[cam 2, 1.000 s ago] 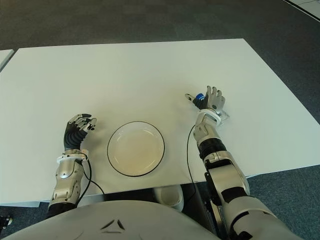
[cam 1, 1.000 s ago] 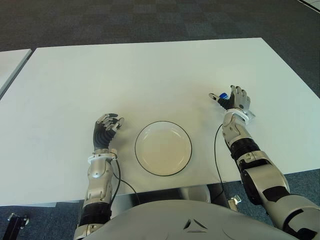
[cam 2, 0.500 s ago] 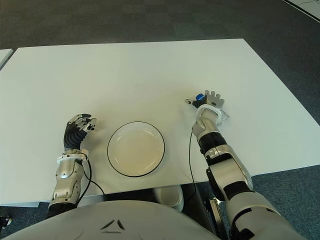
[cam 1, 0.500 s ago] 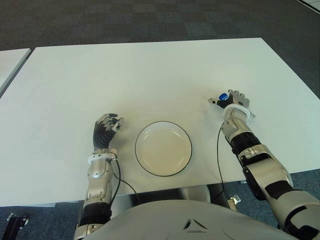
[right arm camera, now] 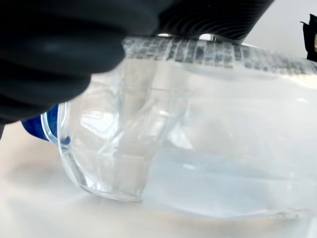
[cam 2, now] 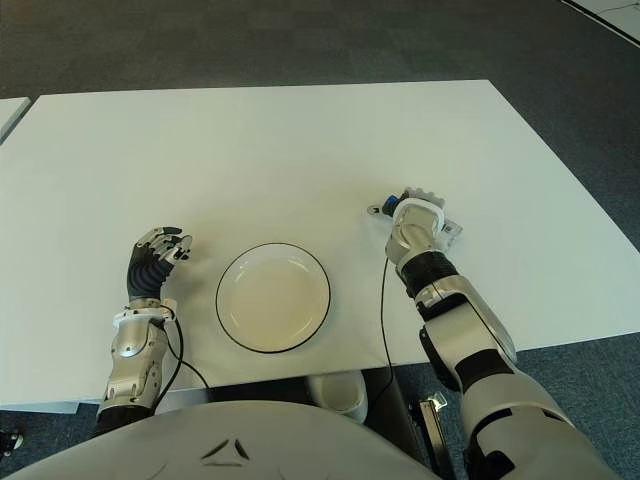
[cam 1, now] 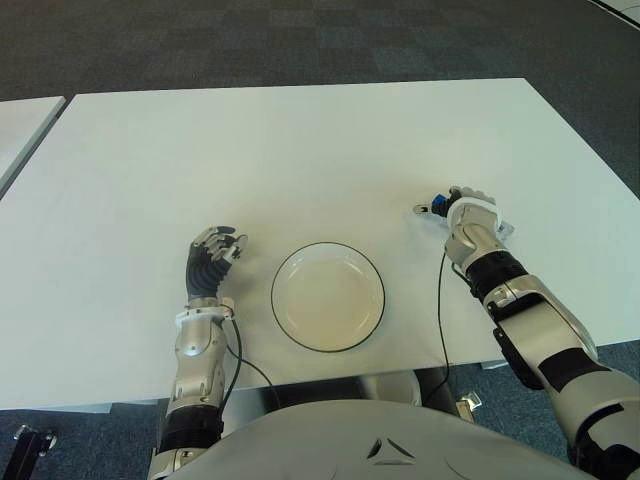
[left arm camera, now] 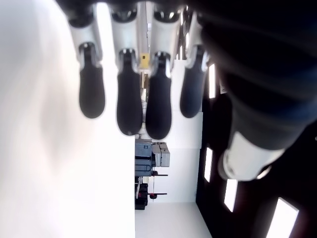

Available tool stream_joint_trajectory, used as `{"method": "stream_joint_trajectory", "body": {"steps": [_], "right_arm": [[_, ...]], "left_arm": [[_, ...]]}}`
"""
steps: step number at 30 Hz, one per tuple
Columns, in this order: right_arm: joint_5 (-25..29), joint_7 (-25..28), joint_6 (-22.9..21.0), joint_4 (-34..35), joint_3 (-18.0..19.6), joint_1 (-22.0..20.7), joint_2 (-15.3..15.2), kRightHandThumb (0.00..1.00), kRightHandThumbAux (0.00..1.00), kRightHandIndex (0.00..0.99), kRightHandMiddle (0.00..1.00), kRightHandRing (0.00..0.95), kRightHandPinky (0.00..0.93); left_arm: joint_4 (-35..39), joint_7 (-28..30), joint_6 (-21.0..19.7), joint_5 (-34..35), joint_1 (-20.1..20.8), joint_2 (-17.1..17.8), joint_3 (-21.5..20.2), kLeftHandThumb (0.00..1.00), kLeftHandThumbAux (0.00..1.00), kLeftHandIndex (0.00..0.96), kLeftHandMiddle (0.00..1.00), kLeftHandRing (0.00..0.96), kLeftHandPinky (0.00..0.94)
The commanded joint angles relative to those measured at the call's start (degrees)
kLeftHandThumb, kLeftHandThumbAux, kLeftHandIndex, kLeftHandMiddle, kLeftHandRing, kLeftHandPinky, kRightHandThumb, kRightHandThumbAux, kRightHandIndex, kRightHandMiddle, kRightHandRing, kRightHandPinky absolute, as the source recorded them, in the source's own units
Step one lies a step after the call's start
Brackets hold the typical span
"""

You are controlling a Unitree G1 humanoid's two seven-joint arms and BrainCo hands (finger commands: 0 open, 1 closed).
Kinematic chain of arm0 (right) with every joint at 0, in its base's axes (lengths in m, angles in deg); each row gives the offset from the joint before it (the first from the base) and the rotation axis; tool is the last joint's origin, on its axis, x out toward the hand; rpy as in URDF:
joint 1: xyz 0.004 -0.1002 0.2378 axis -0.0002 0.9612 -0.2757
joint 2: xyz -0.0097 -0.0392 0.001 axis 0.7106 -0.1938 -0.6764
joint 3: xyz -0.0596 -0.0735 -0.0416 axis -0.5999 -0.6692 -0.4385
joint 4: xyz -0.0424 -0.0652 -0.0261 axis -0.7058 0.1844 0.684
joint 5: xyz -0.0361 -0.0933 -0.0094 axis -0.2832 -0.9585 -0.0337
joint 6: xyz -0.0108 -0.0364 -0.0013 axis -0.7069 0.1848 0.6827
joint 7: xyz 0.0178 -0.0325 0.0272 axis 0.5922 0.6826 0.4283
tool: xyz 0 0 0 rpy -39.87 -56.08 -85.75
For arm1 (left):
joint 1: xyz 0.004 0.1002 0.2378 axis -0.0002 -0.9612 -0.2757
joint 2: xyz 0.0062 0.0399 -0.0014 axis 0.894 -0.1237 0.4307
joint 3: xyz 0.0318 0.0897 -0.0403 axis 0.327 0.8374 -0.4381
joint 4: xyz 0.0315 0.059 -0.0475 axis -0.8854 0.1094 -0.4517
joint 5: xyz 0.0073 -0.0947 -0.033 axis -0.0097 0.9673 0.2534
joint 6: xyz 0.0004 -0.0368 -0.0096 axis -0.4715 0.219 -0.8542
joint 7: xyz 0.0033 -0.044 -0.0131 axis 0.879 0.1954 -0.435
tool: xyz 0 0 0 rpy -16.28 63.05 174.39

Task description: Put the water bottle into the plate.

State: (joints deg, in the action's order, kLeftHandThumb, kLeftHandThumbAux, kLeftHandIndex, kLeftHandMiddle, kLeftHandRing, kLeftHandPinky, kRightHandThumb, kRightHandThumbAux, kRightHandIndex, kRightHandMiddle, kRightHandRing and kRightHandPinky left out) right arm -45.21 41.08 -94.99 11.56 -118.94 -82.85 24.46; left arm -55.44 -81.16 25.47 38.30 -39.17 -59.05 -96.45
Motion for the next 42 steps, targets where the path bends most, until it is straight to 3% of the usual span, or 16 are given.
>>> {"method": "stream_joint_trajectory", "body": {"steps": [1,5,8,20,25,28,30,32,37,39,42], "right_arm": [[2.0,2.2,0.8,-5.7,-0.9,2.1,2.7,0.379,0.31,0.099,0.0,0.0,0.0],[2.8,-1.5,6.6,-13.6,-0.5,1.4,3.4,0.393,0.331,0.286,0.049,0.004,0.042],[3.0,-4.0,9.0,-16.1,-0.1,1.1,3.8,0.403,0.349,0.356,0.088,0.017,0.079],[5.9,-19.6,12.4,-17.2,4.9,3.2,5.2,0.445,0.395,0.31,0.155,0.115,0.194],[8.0,-26.0,13.4,-17.0,7.8,4.1,6.1,0.527,0.444,0.409,0.22,0.177,0.258],[10.6,-31.2,13.7,-16.9,11.4,4.4,7.4,0.553,0.462,0.447,0.245,0.193,0.258],[12.2,-35.5,14.6,-17.2,13.8,4.7,8.2,0.644,0.603,0.44,0.286,0.225,0.294],[12.8,-37.7,15.3,-17.7,14.6,4.7,8.6,0.676,0.651,0.438,0.307,0.243,0.317],[13.8,-43.1,17.1,-18.6,16.2,5.0,9.4,0.703,0.694,0.438,0.441,0.421,0.493],[14.1,-44.7,17.8,-18.9,16.6,5.1,9.6,0.707,0.701,0.439,0.582,0.588,0.648],[14.2,-45.7,18.7,-19.1,16.7,5.2,9.7,0.708,0.705,0.439,0.671,0.688,0.746]], "left_arm": [[-0.7,0.9,0.8,0.4,-0.3,0.0,0.0,0.709,0.708,0.437,0.596,0.578,0.569],[-2.0,1.7,3.3,0.4,0.0,0.4,0.0,0.708,0.708,0.437,0.602,0.588,0.58],[-2.8,2.3,4.6,0.6,0.3,0.8,0.0,0.707,0.709,0.437,0.608,0.596,0.591],[-4.0,2.9,6.0,0.2,0.4,2.0,-0.1,0.707,0.712,0.436,0.626,0.621,0.615],[-4.0,2.8,6.1,0.1,0.3,2.1,-0.2,0.706,0.713,0.435,0.624,0.62,0.602],[-4.1,2.8,6.1,0.1,0.4,2.3,-0.2,0.705,0.713,0.435,0.626,0.623,0.61],[-4.2,3.0,6.1,0.2,0.4,2.4,-0.2,0.705,0.713,0.435,0.636,0.634,0.627],[-4.3,3.1,6.2,0.2,0.4,2.5,-0.2,0.705,0.714,0.435,0.641,0.64,0.635],[-4.5,3.1,6.7,0.2,0.4,2.6,-0.1,0.705,0.714,0.435,0.651,0.649,0.639],[-4.5,3.1,6.8,0.3,0.5,2.6,-0.1,0.705,0.714,0.435,0.651,0.648,0.634],[-4.5,3.1,6.7,0.4,0.5,2.6,-0.1,0.705,0.714,0.435,0.649,0.646,0.629]]}}
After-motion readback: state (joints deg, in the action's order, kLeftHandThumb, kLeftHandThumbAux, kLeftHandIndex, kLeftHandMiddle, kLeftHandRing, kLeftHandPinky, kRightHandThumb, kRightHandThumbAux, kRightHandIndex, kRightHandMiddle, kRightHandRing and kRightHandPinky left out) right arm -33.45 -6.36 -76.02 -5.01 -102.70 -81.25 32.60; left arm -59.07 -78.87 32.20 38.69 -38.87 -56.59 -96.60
